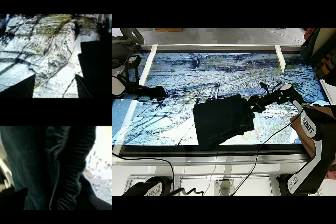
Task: Fold the clothes and pants, and hang the long-sleeved shirts on hangers.
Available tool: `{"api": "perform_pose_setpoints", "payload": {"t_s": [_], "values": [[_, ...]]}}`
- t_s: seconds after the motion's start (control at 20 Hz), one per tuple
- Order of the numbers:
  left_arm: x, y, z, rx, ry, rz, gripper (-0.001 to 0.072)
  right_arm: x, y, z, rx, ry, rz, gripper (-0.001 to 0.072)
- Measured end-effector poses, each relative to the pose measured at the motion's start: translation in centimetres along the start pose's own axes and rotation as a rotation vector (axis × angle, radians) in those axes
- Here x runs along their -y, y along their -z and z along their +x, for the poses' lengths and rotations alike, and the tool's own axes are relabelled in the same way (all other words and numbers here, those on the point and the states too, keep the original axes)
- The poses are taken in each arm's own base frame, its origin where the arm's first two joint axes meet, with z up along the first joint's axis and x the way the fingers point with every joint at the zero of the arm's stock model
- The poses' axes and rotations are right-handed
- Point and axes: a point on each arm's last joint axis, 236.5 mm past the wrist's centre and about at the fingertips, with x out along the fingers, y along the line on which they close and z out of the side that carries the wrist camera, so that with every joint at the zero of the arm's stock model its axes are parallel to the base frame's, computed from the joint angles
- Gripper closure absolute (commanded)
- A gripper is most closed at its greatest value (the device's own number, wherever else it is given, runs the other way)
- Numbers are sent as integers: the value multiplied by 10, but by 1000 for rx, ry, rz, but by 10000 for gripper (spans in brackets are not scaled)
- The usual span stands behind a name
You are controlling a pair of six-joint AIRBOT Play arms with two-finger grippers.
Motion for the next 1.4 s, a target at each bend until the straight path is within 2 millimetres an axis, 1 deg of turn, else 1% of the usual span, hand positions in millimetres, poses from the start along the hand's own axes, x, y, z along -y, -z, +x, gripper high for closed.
{"api": "perform_pose_setpoints", "payload": {"t_s": [0.15,0.3,0.4,0.45,0.5,0.55,0.65,0.7,0.75,0.8,0.85,0.9,1.0,1.05,1.15,1.25,1.3,1.4], "values": [[3,0,0,0,11,-4,170,-3,15,15,-77,31,-46,14],[5,0,0,1,20,-9,170,-12,32,41,-161,68,-105,18],[5,0,0,1,23,-10,170,-17,37,62,-185,109,-156,41],[6,0,0,1,24,-11,170,-21,37,75,-186,129,-186,243],[6,0,0,1,24,-10,170,-24,34,87,-174,152,-215,605],[6,0,0,1,25,-10,171,-29,31,99,-159,167,-242,676],[6,0,0,2,26,-8,170,-41,25,113,-135,189,-301,676],[6,0,0,1,26,-9,170,-47,20,116,-120,201,-331,676],[6,0,0,1,25,-9,170,-55,12,113,-98,205,-362,676],[6,0,0,2,25,-8,170,-66,4,107,-71,204,-387,676],[6,0,0,2,26,-9,170,-76,-4,95,-43,207,-409,676],[6,0,0,2,26,-9,170,-84,-12,77,-14,215,-421,676],[6,0,0,2,26,-9,170,-99,-29,25,78,252,-429,676],[6,0,0,1,26,-9,170,-104,-31,-5,118,274,-423,676],[6,0,0,2,26,-9,170,-111,-29,-76,217,338,-399,676],[6,-1,0,2,26,-9,170,-105,-16,-156,330,456,-348,676],[6,-1,0,2,26,-9,170,-100,-5,-198,393,527,-311,676],[6,0,0,2,26,-9,170,-83,26,-279,519,689,-220,676]]}}
